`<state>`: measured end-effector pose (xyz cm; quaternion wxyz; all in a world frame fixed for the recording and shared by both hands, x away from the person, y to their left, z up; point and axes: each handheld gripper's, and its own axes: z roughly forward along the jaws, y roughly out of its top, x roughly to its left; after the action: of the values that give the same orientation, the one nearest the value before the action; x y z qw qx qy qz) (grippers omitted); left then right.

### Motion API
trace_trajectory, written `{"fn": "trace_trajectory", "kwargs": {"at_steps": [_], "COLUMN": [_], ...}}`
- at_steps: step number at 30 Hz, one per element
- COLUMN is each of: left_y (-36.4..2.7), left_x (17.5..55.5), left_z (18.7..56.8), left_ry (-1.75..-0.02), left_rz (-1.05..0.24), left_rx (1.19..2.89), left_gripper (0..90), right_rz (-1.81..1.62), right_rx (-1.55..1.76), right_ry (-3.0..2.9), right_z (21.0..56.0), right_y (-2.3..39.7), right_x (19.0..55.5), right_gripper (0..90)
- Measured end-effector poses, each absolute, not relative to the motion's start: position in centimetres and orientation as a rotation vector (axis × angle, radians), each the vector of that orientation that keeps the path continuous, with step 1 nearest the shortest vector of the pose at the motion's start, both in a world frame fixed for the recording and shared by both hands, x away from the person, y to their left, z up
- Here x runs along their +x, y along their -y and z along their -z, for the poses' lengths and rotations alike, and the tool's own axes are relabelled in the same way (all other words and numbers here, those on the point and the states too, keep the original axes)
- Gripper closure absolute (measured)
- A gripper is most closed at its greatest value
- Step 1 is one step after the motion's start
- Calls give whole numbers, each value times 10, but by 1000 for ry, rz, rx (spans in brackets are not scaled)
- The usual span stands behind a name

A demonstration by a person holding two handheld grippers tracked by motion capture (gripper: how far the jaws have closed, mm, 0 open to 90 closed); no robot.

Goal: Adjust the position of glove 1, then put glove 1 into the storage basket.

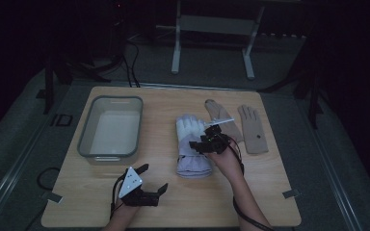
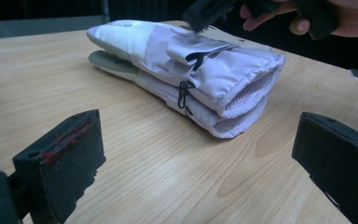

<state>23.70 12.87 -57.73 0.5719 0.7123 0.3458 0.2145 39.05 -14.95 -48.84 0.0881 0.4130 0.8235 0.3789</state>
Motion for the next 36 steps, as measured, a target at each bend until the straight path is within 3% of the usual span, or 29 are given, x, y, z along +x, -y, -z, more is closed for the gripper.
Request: {"fn": "trace_trajectory", "kwargs": {"at_steps": [3, 7, 17, 30, 36], "left_y": [-129, -128, -121, -80, -66], "left_x": [239, 242, 251, 294, 309], "left_z": [577, 577, 563, 512, 511], "left_ry": [-826, -836, -868, -832, -915], "left_rz": [-481, -460, -334, -295, -266], "left_rx": [1670, 1696, 1731, 1875, 1910], "left_gripper": [23, 23, 23, 25, 90], "right_rz": [-1169, -1223, -1177, -1278, -1314], "right_rx": [1235, 1227, 1019, 1205, 1216], "right_ry": [-2459, -2470, -2437, -2347, -2355], "right_z": [485, 483, 474, 460, 459], "right_y": [159, 172, 188, 197, 190], "right_x": [388, 385, 374, 376, 383], "right_gripper": [179, 144, 142, 140, 108]}}
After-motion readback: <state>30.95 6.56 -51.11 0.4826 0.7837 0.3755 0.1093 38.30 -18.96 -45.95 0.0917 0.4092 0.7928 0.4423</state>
